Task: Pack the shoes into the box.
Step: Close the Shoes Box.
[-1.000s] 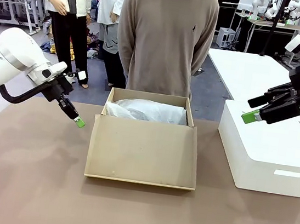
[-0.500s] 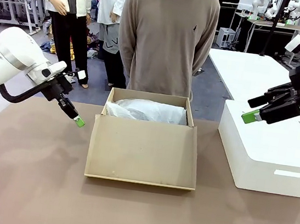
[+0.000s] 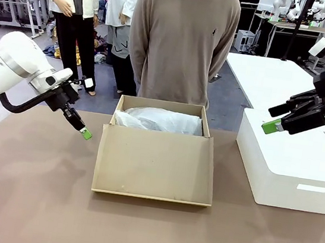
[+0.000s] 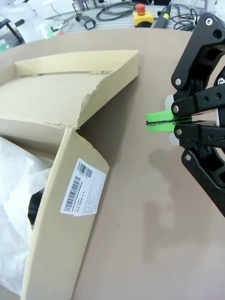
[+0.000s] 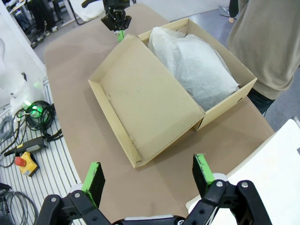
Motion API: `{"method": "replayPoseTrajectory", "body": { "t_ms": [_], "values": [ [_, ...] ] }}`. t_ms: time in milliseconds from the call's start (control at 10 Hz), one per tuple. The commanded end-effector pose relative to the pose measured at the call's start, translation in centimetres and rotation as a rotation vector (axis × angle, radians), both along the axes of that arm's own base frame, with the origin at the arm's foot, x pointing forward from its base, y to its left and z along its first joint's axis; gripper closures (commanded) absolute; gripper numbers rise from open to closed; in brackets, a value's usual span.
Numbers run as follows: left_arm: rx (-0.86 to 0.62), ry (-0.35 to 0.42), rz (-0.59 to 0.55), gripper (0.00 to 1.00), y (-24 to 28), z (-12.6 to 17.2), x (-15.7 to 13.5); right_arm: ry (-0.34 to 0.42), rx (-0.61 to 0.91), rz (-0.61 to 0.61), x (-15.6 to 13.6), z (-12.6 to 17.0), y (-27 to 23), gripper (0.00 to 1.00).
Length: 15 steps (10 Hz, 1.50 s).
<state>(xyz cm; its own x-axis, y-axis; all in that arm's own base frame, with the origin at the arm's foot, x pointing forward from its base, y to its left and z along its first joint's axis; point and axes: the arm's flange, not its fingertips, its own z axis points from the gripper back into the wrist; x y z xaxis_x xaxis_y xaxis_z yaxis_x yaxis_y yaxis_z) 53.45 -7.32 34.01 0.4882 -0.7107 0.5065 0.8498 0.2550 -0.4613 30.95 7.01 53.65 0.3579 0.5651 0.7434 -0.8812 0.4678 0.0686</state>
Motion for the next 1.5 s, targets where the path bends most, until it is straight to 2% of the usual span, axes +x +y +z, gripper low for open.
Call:
{"method": "replayPoseTrajectory", "body": {
  "t_ms": [0, 500, 1400],
  "values": [
    [-0.028, 0.006, 0.004, 1.0, -0.5, -0.7, 0.4, -0.013, 0.029, 0.025, 0.3, 0.0, 0.0, 0.0],
    [-0.065, 0.026, 0.004, 1.0, -2.1, -3.0, 0.5, -0.013, 0.029, 0.025, 0.3, 0.0, 0.0, 0.0],
    [-0.112, 0.077, -0.017, 1.0, -3.8, -5.6, 0.7, -0.013, 0.029, 0.025, 0.3, 0.0, 0.0, 0.0]
  ]
}}
